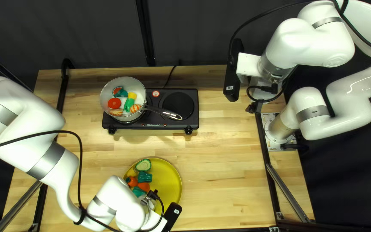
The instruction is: Pick up a pot and place it onto the stove surface, add food to pot
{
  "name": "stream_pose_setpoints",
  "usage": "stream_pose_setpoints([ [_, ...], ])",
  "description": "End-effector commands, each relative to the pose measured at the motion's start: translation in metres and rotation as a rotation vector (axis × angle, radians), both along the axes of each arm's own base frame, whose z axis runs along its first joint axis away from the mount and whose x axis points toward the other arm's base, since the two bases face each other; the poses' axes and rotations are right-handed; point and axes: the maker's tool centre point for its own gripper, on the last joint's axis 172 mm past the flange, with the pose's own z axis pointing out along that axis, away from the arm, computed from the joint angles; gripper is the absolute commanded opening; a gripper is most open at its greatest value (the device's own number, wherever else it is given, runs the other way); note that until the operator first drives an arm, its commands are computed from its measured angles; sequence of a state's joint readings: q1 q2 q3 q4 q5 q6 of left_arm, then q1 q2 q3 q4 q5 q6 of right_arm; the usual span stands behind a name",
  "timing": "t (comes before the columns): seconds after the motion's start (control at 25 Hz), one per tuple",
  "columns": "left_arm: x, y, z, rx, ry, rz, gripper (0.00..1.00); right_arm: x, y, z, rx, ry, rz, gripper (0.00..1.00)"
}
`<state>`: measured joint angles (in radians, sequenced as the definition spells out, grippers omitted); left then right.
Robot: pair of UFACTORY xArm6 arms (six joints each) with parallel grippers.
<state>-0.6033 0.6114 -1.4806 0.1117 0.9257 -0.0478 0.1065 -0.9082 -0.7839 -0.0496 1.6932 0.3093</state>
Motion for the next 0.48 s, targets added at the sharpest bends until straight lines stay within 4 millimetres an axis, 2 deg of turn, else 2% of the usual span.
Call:
stream_pose_setpoints([
  [0.04,0.001,0.004,-0.004,0.013,0.001,-0.003,1.0,0.0,0.0,0.0,0.0,0.0,0.0,1.0],
  [0.28,0.001,0.011,-0.014,0.026,0.005,0.001,1.0,0.0,0.0,0.0,0.0,0.0,0.0,1.0],
  [0.48,0.0,0.01,-0.015,0.031,-0.004,0.003,1.0,0.0,0.0,0.0,0.0,0.0,0.0,1.0],
])
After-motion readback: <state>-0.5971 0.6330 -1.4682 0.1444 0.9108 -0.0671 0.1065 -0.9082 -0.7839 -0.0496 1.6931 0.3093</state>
